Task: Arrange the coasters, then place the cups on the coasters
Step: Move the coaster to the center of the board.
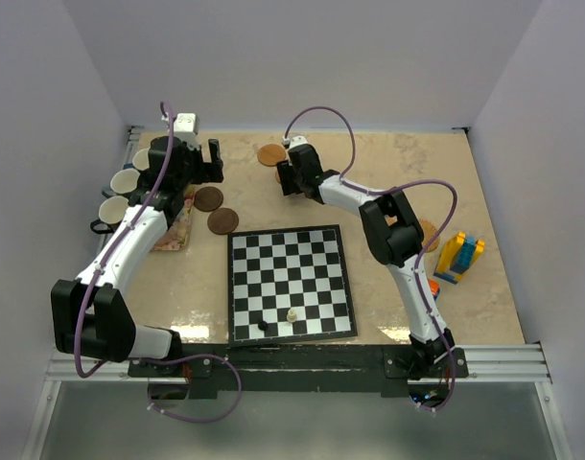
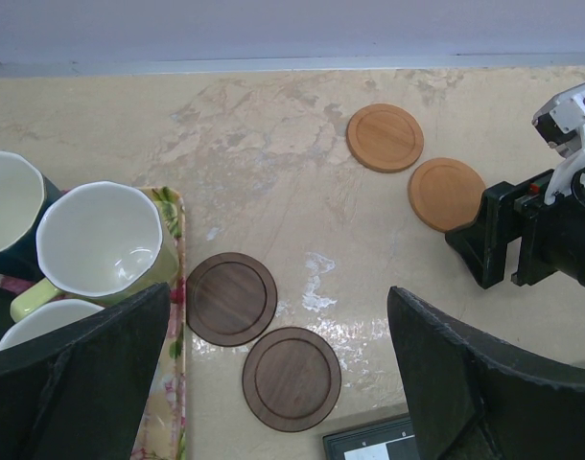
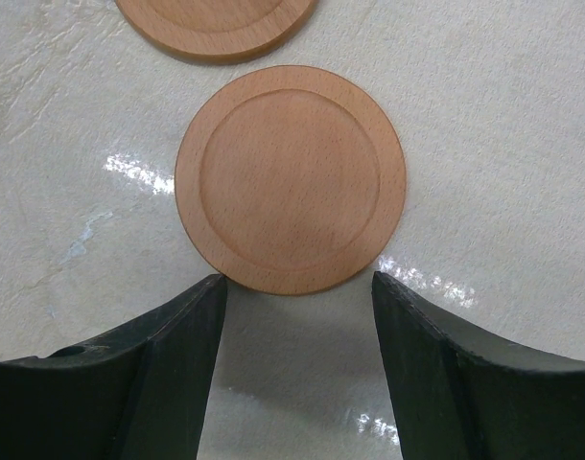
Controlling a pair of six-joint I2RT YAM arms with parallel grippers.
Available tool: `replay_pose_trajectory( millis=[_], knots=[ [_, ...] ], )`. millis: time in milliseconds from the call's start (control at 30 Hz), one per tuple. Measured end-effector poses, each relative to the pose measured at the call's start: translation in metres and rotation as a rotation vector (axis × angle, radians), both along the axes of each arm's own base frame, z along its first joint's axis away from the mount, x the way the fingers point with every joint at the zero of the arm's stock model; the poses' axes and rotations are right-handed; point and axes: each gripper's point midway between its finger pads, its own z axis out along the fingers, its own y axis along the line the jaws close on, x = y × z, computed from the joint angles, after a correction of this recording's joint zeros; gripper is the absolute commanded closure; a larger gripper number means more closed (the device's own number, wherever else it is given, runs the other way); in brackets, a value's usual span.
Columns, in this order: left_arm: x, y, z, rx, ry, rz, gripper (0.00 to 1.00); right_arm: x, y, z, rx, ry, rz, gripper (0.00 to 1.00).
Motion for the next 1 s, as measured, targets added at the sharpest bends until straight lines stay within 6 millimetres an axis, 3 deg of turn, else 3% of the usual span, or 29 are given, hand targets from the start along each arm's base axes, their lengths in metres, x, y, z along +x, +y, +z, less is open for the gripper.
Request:
replay_pose_trajectory(
  millis=[1000],
  knots=[
    [0.0002,0.0000,-0.0010,0.000,0.003,0.000,0.00,0.0068,-0.0004,0.0004,0.006,-0.006,-0.009,0.32]
  ],
)
